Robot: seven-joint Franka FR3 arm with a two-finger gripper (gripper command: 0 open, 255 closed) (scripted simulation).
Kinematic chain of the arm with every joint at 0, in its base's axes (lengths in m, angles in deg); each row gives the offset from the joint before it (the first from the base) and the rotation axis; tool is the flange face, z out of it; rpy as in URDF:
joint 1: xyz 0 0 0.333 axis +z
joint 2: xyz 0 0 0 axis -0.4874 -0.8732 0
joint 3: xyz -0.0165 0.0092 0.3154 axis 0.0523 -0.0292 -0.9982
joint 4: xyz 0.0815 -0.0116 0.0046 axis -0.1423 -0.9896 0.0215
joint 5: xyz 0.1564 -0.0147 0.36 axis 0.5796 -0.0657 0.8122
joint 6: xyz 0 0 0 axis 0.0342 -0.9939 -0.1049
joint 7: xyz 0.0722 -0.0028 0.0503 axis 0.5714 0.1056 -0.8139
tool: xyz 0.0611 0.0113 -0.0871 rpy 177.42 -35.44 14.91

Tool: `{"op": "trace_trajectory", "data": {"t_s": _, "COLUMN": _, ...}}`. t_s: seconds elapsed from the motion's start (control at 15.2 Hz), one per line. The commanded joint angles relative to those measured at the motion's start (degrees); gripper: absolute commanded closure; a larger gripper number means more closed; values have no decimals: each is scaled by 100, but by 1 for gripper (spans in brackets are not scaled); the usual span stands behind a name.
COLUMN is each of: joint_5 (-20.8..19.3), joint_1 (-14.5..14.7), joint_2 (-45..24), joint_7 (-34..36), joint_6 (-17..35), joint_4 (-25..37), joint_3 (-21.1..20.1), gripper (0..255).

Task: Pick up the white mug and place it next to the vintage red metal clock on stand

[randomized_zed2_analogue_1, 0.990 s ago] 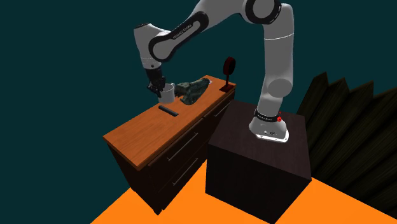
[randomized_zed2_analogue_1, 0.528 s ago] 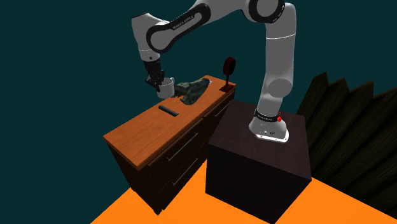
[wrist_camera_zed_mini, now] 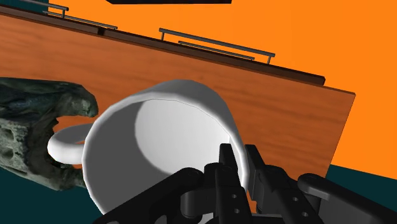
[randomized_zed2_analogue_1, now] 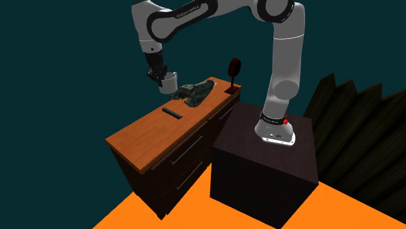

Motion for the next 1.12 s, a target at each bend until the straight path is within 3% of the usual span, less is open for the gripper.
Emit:
{"op": "trace_trajectory", "data": {"t_s": 0.0, "joint_5": 13, "joint_1": -2, "joint_2": 36, "joint_7": -15, "joint_6": -146, "joint_4": 110, "joint_3": -2, "gripper": 255}}
{"op": "trace_trajectory", "data": {"t_s": 0.73, "joint_5": 46, "joint_1": 8, "joint_2": 111, "joint_7": -52, "joint_6": -904, "joint_4": 797, "joint_3": -16, "gripper": 255}}
{"op": "trace_trajectory", "data": {"t_s": 1.06, "joint_5": 192, "joint_1": -395, "joint_2": 723, "joint_7": -711, "joint_6": -696, "joint_4": 22, "joint_3": 239, "gripper": 255}}
